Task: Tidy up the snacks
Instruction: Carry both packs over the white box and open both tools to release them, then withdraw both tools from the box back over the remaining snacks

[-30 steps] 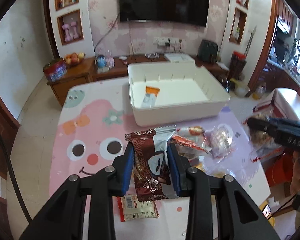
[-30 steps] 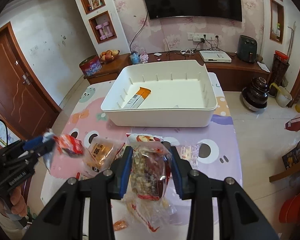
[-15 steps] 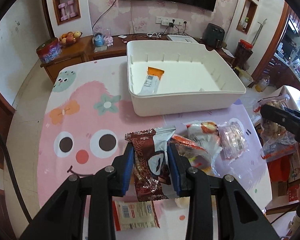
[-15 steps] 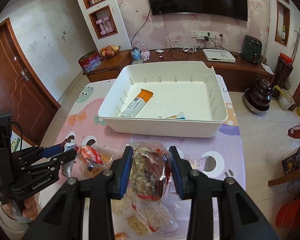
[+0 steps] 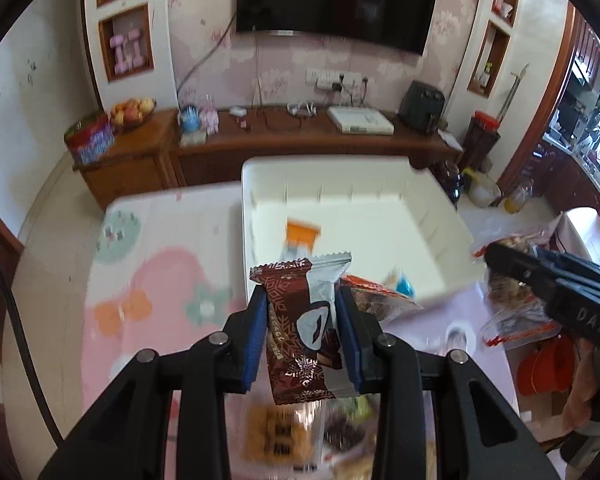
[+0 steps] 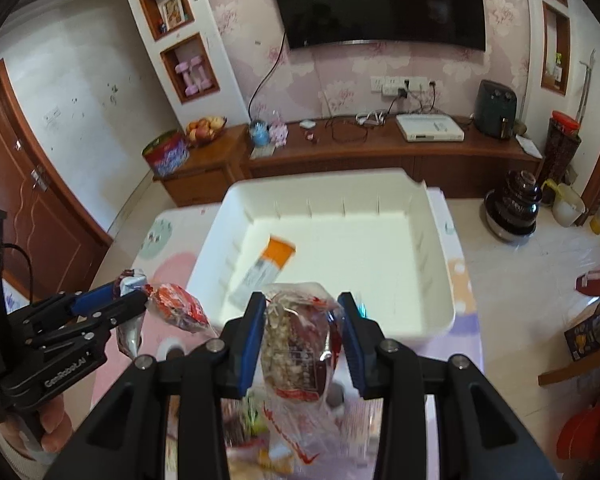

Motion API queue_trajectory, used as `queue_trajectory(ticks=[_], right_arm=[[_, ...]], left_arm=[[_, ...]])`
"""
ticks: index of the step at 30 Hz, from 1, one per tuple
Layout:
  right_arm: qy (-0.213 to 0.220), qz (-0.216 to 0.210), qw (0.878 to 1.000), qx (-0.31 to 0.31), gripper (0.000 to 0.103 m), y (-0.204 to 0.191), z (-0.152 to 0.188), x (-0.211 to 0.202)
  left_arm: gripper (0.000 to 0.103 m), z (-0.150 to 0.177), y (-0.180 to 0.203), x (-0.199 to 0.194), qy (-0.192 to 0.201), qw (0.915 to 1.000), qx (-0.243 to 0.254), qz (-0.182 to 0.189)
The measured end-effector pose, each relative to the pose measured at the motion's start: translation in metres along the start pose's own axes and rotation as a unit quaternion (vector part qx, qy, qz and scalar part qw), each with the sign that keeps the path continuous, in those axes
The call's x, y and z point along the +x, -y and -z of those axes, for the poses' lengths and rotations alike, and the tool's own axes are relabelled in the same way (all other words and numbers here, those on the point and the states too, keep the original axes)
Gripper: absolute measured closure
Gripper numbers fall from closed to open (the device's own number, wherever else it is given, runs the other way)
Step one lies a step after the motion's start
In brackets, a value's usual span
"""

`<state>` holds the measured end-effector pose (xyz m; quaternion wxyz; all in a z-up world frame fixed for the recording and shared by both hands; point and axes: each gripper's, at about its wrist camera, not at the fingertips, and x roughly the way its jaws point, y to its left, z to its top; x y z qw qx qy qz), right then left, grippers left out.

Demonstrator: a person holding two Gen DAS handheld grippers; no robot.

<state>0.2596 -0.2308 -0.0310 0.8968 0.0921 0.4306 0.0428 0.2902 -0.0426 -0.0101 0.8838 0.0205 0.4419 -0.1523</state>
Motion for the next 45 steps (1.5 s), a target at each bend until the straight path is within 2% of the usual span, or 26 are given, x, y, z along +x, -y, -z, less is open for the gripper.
queue_trajectory(ticks=[5,8,10,14,24,25,27,28,29,32,34,45], right_arm=[[0.023,0.006,1.0,0.008,0.067,-0.001,-0.031,0.008],[0.029,0.014,0.999,0.012,0.074,0.002,-0.043,0.017],[0.031,0.021,0.999,0.015,0.075,0.005,-0.052,0.026],[0.026,0.037,0.999,0.021,0.078,0.013,-0.06,0.044],[0.007,0.065,0.998,0.016,0.078,0.023,-0.053,0.058],[0.006,0.073,0.997,0.016,0.078,0.024,-0.051,0.059],[0.002,0.079,0.997,0.012,0.078,0.025,-0.05,0.06],[0.0,0.08,0.997,0.009,0.078,0.024,-0.048,0.061],[-0.003,0.082,0.997,0.008,0.078,0.024,-0.046,0.061],[-0.01,0.081,0.997,0.005,0.076,0.023,-0.044,0.062],[-0.014,0.08,0.997,0.003,0.074,0.021,-0.043,0.062],[-0.025,0.087,0.996,0.002,0.056,0.015,-0.035,0.062]], left_arm=[[0.071,-0.04,0.005,-0.009,0.032,0.9995,0.001,0.009],[0.071,-0.054,0.01,-0.011,0.046,0.9989,0.004,0.012],[0.071,-0.063,0.015,-0.007,0.053,0.9985,0.009,0.005],[0.071,-0.074,0.019,0.01,0.046,0.9989,0.006,0.0],[0.068,-0.08,0.025,0.046,0.019,0.9996,0.004,-0.022],[0.064,-0.08,0.025,0.048,0.017,0.9996,-0.001,-0.024],[0.046,-0.079,0.025,0.052,0.014,0.9996,-0.01,-0.021],[0.029,-0.078,0.023,0.052,0.015,0.9996,-0.014,-0.021],[0.017,-0.077,0.022,0.052,0.018,0.9994,-0.019,-0.023],[0.01,-0.072,0.02,0.049,0.03,0.999,-0.022,-0.026],[0.009,-0.07,0.02,0.049,0.027,0.999,-0.019,-0.029],[0.008,-0.055,0.017,0.051,0.006,0.9988,-0.012,-0.047]])
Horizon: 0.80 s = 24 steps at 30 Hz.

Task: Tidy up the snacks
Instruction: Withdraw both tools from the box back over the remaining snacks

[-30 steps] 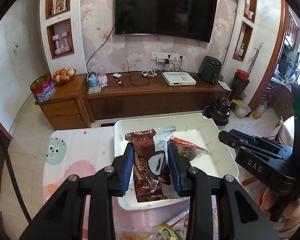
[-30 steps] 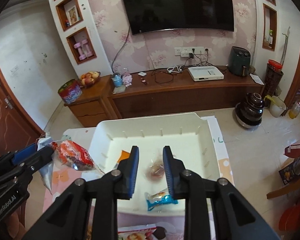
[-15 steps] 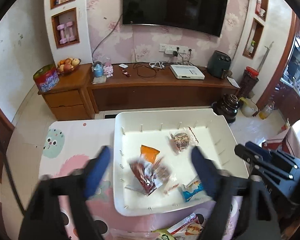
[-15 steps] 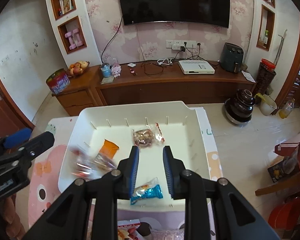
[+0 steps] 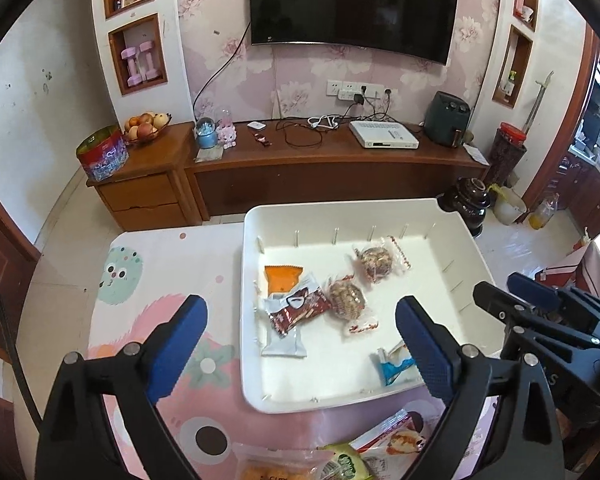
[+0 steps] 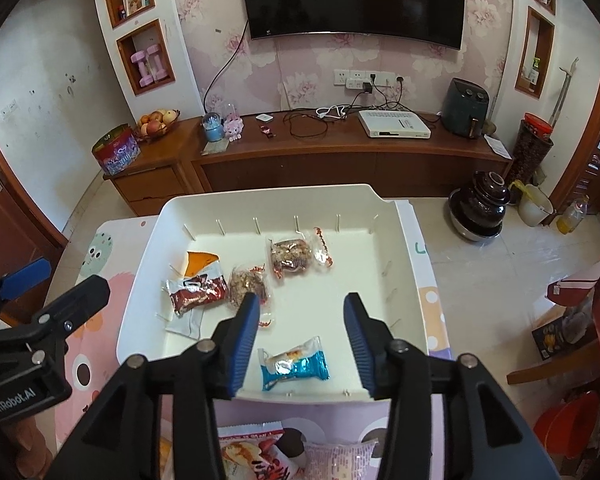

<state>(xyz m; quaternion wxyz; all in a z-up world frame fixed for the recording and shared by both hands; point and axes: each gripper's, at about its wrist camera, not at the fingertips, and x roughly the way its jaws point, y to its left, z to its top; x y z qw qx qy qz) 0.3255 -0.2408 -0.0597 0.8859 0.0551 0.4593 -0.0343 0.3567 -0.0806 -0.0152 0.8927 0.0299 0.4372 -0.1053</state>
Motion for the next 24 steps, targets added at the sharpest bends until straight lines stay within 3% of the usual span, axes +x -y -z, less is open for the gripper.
queue_trajectory(ticks=[9,15,24], right_arm=[[-0.03,-0.005,1.0,-0.008,0.049,-0.004,0.01,-0.002],[-0.014,0.004,1.0,-0.006,0.049,-0.006,0.015,-0.016],[-0.001,-0.041,0.999,-0.009,0.049,-0.005,0.048,-0.055]], left_arm=[[0.008,0.011,-0.004,-0.007,-0.005,1.0,-0.004,-0.005],[0.008,0.018,-0.006,-0.017,-0.009,0.9999,-0.006,-0.009],[0.008,0.055,-0.014,-0.06,-0.006,1.0,-0.003,-0.001]])
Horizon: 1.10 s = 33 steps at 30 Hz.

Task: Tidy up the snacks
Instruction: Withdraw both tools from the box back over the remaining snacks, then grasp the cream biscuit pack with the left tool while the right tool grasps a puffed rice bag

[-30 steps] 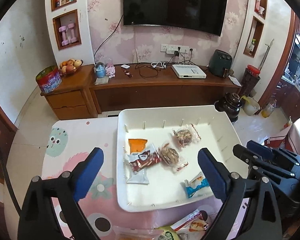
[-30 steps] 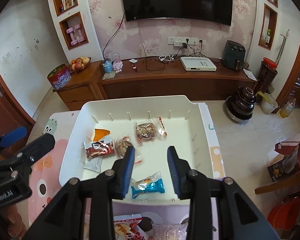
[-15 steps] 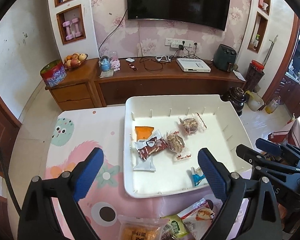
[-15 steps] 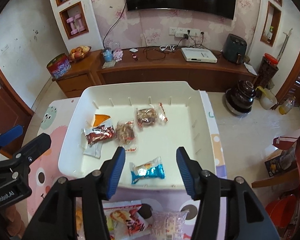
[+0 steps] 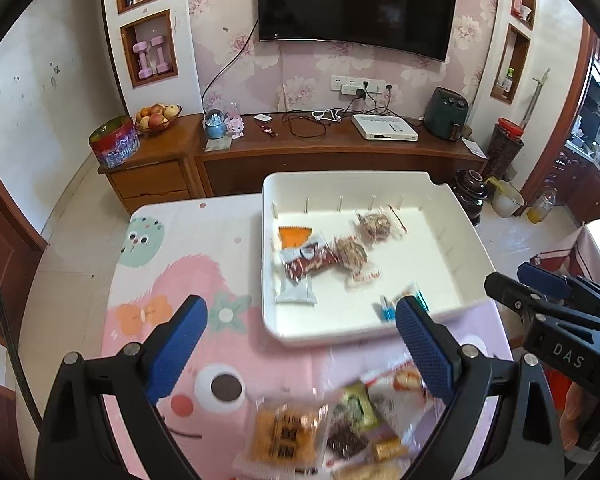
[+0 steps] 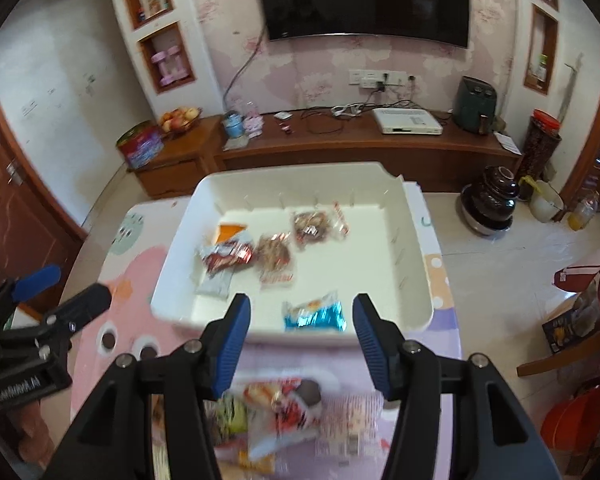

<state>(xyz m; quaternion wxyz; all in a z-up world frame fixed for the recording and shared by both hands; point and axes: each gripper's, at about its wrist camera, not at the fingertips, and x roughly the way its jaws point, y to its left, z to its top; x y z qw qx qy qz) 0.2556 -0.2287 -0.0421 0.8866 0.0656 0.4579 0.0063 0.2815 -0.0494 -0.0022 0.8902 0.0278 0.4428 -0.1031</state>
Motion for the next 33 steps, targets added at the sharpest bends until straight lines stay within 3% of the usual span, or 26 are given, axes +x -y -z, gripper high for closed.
queue_trajectory(ticks=[6,13,19,25,33], right_arm=[[-0.011,0.001,1.0,-0.005,0.049,-0.003,0.041,-0.026],[0.003,0.033,0.998,-0.045,0.049,-0.016,0.101,-0.059],[-0.024,0.042,0.998,-0.044,0.049,-0.015,0.149,-0.057],[-0.061,0.029,0.998,-0.017,0.049,-0.005,0.186,-0.04],[-0.122,0.004,0.991,0.063,0.049,0.014,0.212,0.005]], left_arm=[[0.008,0.039,-0.006,-0.034,0.002,0.9999,0.01,0.003],[0.008,0.102,-0.02,-0.068,0.009,0.9999,0.012,0.007],[0.008,0.149,-0.031,-0.079,0.006,0.9999,0.0,0.014],[0.008,0.186,-0.037,-0.062,-0.018,0.9998,0.007,0.008],[0.008,0.23,-0.051,0.004,-0.105,0.9943,-0.018,-0.004]])
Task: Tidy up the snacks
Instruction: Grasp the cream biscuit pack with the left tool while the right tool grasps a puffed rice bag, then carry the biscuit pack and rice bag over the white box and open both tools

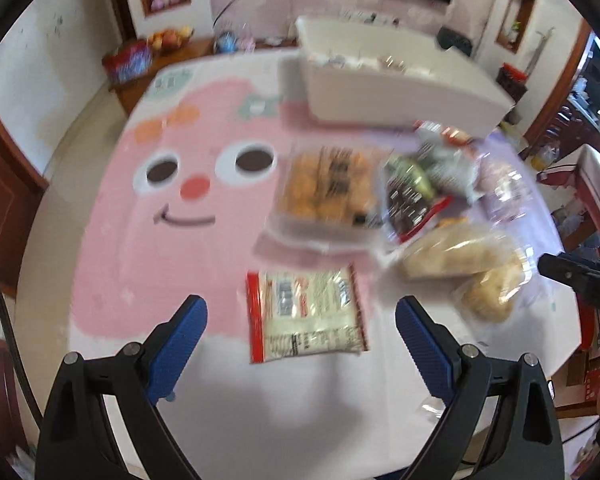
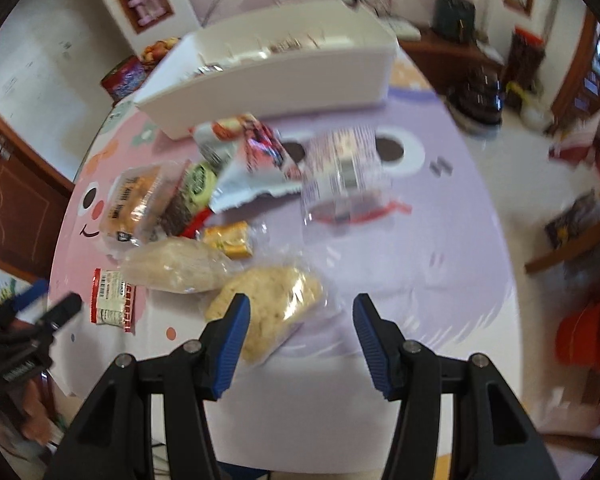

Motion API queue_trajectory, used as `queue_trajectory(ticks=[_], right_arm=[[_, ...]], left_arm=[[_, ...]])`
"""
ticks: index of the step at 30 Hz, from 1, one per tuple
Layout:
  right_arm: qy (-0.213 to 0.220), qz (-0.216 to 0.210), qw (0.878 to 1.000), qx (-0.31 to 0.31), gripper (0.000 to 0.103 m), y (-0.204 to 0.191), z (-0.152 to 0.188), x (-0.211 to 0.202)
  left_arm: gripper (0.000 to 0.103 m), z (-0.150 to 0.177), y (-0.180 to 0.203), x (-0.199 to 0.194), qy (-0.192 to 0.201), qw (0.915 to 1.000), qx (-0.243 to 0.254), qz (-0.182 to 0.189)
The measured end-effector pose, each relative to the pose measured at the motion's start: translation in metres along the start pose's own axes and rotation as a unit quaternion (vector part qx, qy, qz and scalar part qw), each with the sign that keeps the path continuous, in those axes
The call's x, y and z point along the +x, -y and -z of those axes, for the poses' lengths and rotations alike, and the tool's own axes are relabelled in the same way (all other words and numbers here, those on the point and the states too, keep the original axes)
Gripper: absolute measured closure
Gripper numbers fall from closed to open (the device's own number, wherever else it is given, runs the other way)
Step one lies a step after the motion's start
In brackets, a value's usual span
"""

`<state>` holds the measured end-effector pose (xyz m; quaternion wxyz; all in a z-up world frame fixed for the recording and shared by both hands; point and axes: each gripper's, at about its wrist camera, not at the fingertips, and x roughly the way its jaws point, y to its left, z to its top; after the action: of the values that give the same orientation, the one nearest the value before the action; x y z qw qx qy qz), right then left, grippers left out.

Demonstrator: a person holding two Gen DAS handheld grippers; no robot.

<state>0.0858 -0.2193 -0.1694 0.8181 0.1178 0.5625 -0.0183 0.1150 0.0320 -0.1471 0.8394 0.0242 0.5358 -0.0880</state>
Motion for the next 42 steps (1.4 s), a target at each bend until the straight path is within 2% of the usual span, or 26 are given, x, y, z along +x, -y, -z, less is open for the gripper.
queue_trajectory(ticks=[6,10,19,25,26,27,29,33,37,42], right_arm=[[-0.05,-0.045,0.995,0.068,0.049,0.007,0.004,0.034],[-0.056,-0.068,0.991,0.099,0.047,0.004,0.001,0.043],[-0.062,-0.019,0.995,0.075,0.034,-0.022,-0.008,0.064],[-0.056,0.023,0.998,0.019,0.035,-0.04,-0.008,0.069],[-0.054,0.034,0.998,0.006,0.041,-0.042,-0.007,0.07],[-0.052,0.047,0.998,-0.01,0.043,-0.045,-0.006,0.071],[-0.05,0.046,0.998,-0.017,0.044,-0.046,-0.004,0.07],[-0.049,0.042,0.998,-0.01,0.045,-0.04,0.001,0.066],[-0.038,0.048,0.998,-0.012,0.046,-0.034,0.008,0.054],[0.003,0.027,1.0,-0.01,0.046,-0.028,0.004,0.012]], left_arm=[[0.008,0.007,-0.013,0.037,-0.045,0.9984,-0.031,0.015],[0.008,0.007,-0.014,0.053,-0.063,0.9968,-0.04,0.029],[0.008,-0.002,-0.01,0.077,-0.074,0.9962,-0.038,0.026],[0.009,-0.003,0.002,0.085,-0.064,0.9979,-0.006,-0.004],[0.012,-0.003,0.004,0.085,-0.062,0.9981,-0.002,-0.009],[0.015,-0.001,0.006,0.084,-0.057,0.9983,0.003,-0.014],[0.035,0.001,0.004,0.078,-0.045,0.9989,0.004,-0.013],[0.051,0.005,0.002,0.072,-0.033,0.9993,0.006,-0.016],[0.053,0.016,-0.001,0.062,-0.031,0.9994,0.012,-0.009],[0.053,0.018,0.003,0.017,0.012,0.9994,0.032,-0.005]])
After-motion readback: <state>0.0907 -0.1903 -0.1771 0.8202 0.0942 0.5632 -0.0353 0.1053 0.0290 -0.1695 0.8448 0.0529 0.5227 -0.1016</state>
